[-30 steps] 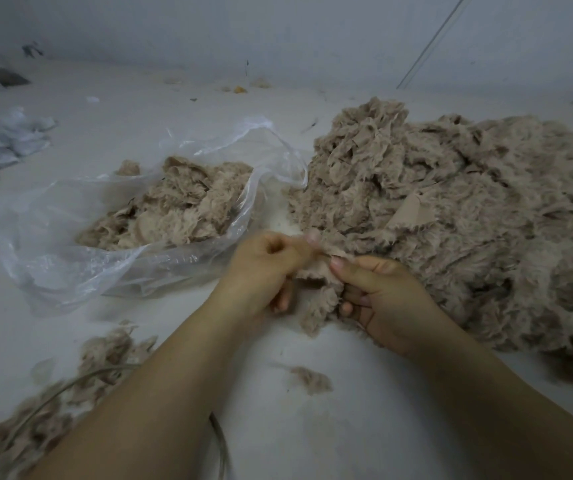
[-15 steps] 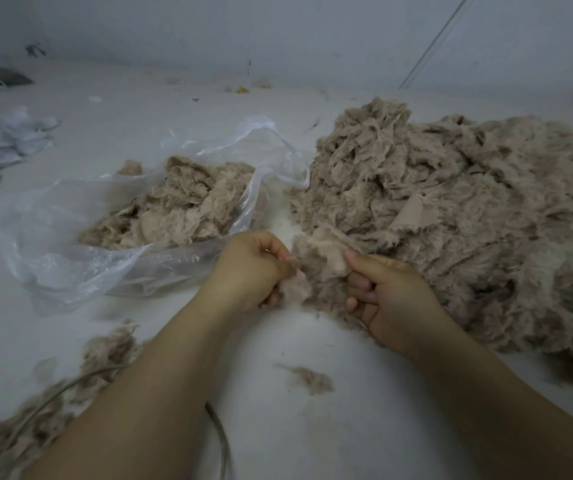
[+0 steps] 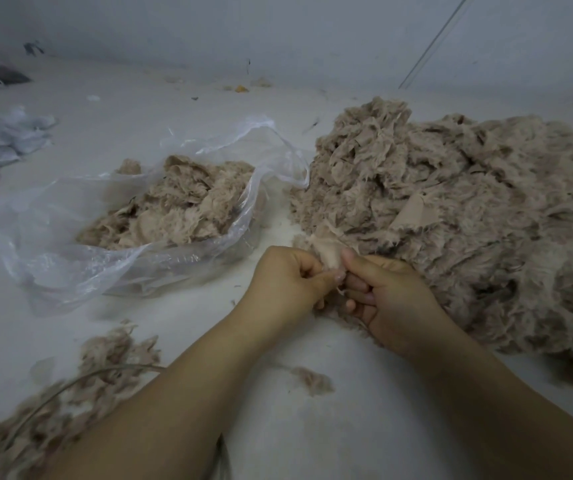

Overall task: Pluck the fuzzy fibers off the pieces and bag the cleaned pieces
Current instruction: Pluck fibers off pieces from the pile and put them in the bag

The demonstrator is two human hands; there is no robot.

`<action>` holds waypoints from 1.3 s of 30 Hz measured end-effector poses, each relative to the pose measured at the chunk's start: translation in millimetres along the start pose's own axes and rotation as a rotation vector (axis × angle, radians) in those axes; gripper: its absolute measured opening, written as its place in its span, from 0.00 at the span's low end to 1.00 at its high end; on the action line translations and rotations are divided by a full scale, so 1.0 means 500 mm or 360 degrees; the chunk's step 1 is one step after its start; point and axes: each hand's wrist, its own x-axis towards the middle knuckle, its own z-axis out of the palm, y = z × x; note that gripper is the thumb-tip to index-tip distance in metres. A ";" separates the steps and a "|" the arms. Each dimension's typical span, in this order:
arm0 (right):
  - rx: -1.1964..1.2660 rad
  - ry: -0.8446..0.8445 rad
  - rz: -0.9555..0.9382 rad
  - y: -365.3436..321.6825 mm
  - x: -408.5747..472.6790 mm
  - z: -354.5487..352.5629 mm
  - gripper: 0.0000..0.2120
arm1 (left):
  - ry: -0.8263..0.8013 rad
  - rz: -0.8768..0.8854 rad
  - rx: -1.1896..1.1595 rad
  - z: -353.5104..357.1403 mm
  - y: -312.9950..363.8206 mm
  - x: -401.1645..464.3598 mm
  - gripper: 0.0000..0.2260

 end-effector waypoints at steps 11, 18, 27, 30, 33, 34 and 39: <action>-0.0015 0.0020 0.0060 -0.006 0.001 -0.007 0.22 | -0.1178 -0.0165 0.0126 -0.073 0.010 -0.016 0.09; -0.0276 -0.0178 0.0061 -0.007 -0.004 -0.012 0.11 | -0.0230 -0.0273 -0.0272 -0.046 0.005 0.000 0.21; -0.0215 -0.0203 0.0127 -0.009 -0.003 -0.010 0.09 | 0.0185 -0.0284 -0.0646 -0.024 0.006 0.006 0.12; -0.0190 -0.0236 0.0100 -0.010 -0.007 -0.011 0.08 | 0.0254 -0.0274 -0.0735 -0.025 0.005 0.008 0.13; -0.0134 -0.0210 0.0082 -0.008 -0.005 -0.013 0.09 | 0.0264 -0.0326 -0.0741 -0.039 -0.002 0.015 0.17; -0.0081 -0.0198 0.0087 -0.009 -0.005 -0.013 0.09 | 0.0184 -0.0339 -0.0714 -0.046 -0.004 0.017 0.18; 0.0037 -0.0228 0.0120 -0.012 -0.006 -0.011 0.08 | -0.0573 -0.0370 -0.0378 -0.075 0.001 0.003 0.12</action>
